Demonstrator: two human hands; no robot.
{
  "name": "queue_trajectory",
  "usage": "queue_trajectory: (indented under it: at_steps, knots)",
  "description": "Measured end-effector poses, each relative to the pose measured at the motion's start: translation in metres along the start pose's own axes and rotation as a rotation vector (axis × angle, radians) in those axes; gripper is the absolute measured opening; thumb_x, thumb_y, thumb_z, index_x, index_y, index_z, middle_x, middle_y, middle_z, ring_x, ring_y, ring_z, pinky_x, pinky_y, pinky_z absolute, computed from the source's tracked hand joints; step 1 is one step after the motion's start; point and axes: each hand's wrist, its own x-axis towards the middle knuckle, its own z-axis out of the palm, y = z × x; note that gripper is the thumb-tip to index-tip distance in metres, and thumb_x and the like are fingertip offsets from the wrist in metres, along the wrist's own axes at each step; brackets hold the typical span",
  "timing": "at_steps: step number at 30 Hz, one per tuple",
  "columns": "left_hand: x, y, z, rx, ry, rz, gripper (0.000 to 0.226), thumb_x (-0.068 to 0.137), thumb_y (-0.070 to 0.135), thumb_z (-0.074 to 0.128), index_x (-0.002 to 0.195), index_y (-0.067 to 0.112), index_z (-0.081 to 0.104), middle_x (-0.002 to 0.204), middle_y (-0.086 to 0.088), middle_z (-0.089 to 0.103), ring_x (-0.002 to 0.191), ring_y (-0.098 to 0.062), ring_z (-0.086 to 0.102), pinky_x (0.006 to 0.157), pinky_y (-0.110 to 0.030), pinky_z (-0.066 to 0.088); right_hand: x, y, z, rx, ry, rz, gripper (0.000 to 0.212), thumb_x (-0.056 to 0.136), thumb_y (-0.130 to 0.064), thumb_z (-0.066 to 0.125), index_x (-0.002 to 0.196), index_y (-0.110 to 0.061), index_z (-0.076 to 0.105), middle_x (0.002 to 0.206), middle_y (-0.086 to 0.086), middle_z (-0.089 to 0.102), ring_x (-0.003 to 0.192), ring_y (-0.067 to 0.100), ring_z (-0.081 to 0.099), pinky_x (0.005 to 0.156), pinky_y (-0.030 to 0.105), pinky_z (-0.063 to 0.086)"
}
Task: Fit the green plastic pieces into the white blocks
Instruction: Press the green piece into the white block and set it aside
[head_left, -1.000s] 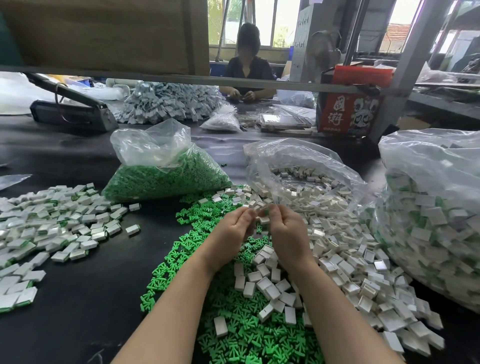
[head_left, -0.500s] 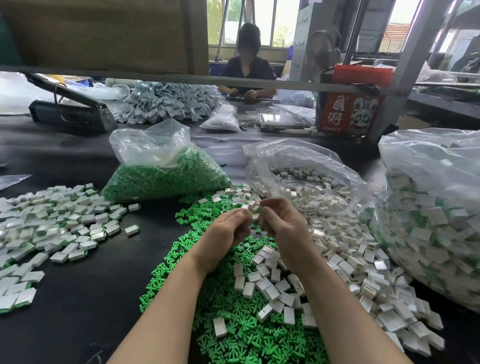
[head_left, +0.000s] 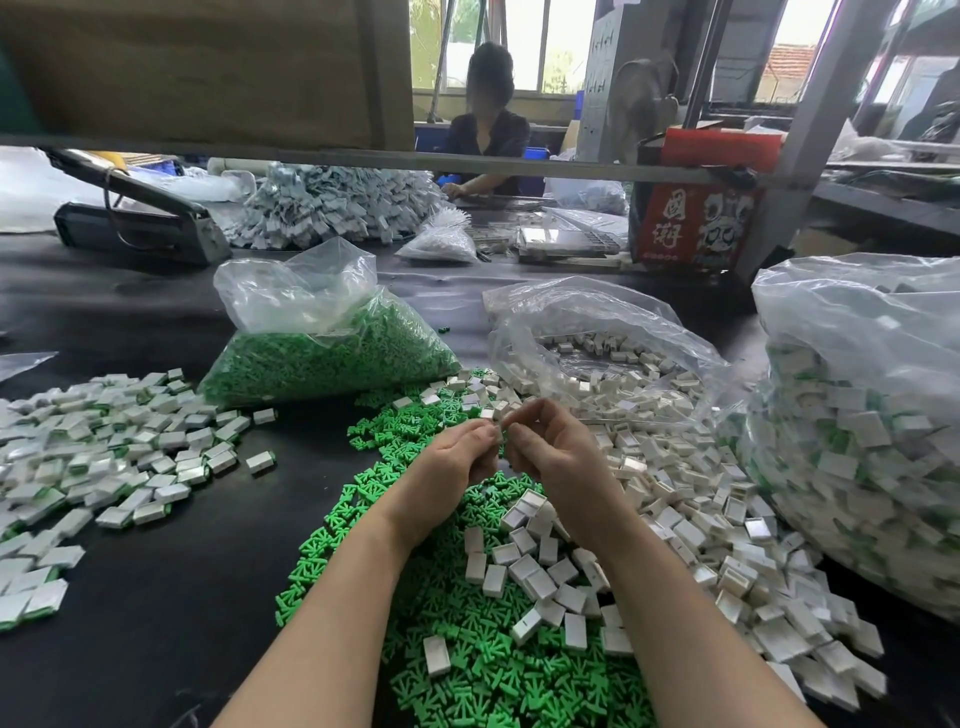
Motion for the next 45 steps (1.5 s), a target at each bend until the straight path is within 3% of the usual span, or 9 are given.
queue_trajectory:
  at_steps: [6, 10, 14, 18, 22, 27, 31, 37, 45]
  knots:
    - [0.001, -0.001, -0.002, 0.035, -0.036, 0.017, 0.028, 0.092, 0.032, 0.047, 0.071, 0.033, 0.066, 0.067, 0.014, 0.049, 0.067, -0.004, 0.045, 0.075, -0.026, 0.039, -0.001, 0.001, -0.002, 0.043, -0.035, 0.047, 0.005, 0.098, 0.004, 0.046, 0.1, 0.002, 0.05, 0.061, -0.004, 0.052, 0.053, 0.006, 0.047, 0.054, 0.017, 0.041]
    - [0.002, 0.001, -0.003, 0.096, -0.034, 0.034, 0.031, 0.093, 0.032, 0.044, 0.074, 0.036, 0.069, 0.064, 0.019, 0.054, 0.064, 0.0, 0.05, 0.067, -0.014, 0.045, -0.001, 0.001, -0.002, -0.101, -0.042, 0.149, 0.014, 0.102, -0.015, 0.047, 0.094, -0.006, 0.055, 0.063, -0.001, 0.052, 0.051, 0.006, 0.048, 0.05, 0.018, 0.041]
    - [0.004, -0.002, 0.001, 0.254, -0.012, 0.017, 0.032, 0.09, 0.039, 0.043, 0.097, 0.017, 0.065, 0.089, -0.004, 0.061, 0.085, -0.017, 0.054, 0.082, -0.044, 0.047, 0.001, 0.003, 0.004, -0.329, -0.02, 0.12, 0.033, 0.104, -0.019, 0.04, 0.075, -0.022, 0.053, 0.06, -0.007, 0.049, 0.051, 0.008, 0.042, 0.049, 0.025, 0.034]
    - [0.006, -0.006, 0.007, 0.284, 0.035, 0.05, 0.022, 0.099, 0.03, 0.042, 0.089, 0.024, 0.061, 0.075, 0.015, 0.062, 0.073, -0.001, 0.055, 0.07, -0.019, 0.044, 0.001, 0.004, 0.004, -0.475, 0.042, 0.066, 0.038, 0.104, -0.018, 0.038, 0.069, -0.022, 0.051, 0.061, -0.006, 0.05, 0.054, 0.01, 0.044, 0.057, 0.03, 0.035]
    - [0.007, -0.007, 0.009, 0.269, 0.045, 0.052, 0.027, 0.106, 0.019, 0.037, 0.09, 0.02, 0.059, 0.067, 0.025, 0.063, 0.064, 0.009, 0.056, 0.063, -0.009, 0.043, 0.0, 0.005, 0.006, -0.501, 0.13, 0.061, 0.038, 0.105, -0.021, 0.037, 0.074, -0.009, 0.056, 0.063, -0.001, 0.05, 0.058, 0.015, 0.043, 0.061, 0.036, 0.036]
    - [0.005, -0.002, 0.013, 0.267, 0.063, 0.079, 0.029, 0.106, 0.018, 0.036, 0.088, 0.021, 0.058, 0.068, 0.026, 0.064, 0.064, 0.011, 0.056, 0.062, -0.007, 0.043, 0.0, 0.004, 0.01, -0.472, 0.154, 0.052, 0.038, 0.105, -0.02, 0.037, 0.074, -0.01, 0.056, 0.066, 0.003, 0.053, 0.062, 0.016, 0.047, 0.062, 0.04, 0.04]
    - [0.005, -0.002, 0.014, 0.307, 0.097, 0.091, 0.027, 0.106, 0.021, 0.038, 0.091, 0.022, 0.061, 0.081, 0.01, 0.064, 0.071, 0.005, 0.058, 0.068, -0.013, 0.046, 0.001, 0.008, 0.011, -0.52, 0.169, 0.036, 0.04, 0.105, -0.022, 0.036, 0.079, -0.002, 0.058, 0.07, 0.009, 0.058, 0.065, 0.024, 0.052, 0.066, 0.046, 0.046]
    - [0.007, -0.002, 0.014, 0.353, 0.1, 0.09, 0.024, 0.106, 0.02, 0.037, 0.1, 0.018, 0.06, 0.101, -0.005, 0.067, 0.097, -0.018, 0.065, 0.091, -0.032, 0.052, -0.001, 0.011, 0.015, -0.671, 0.129, -0.005, 0.033, 0.089, -0.043, 0.024, 0.068, -0.03, 0.046, 0.069, -0.007, 0.054, 0.066, 0.012, 0.05, 0.062, 0.033, 0.036]
    - [0.007, -0.005, 0.017, 0.424, 0.123, 0.11, 0.024, 0.105, 0.021, 0.037, 0.092, 0.031, 0.055, 0.092, 0.012, 0.062, 0.088, 0.001, 0.059, 0.078, -0.008, 0.044, -0.001, 0.015, 0.013, -0.736, 0.092, -0.013, 0.044, 0.09, -0.038, 0.021, 0.076, -0.018, 0.057, 0.076, 0.0, 0.061, 0.073, 0.019, 0.055, 0.066, 0.036, 0.042]
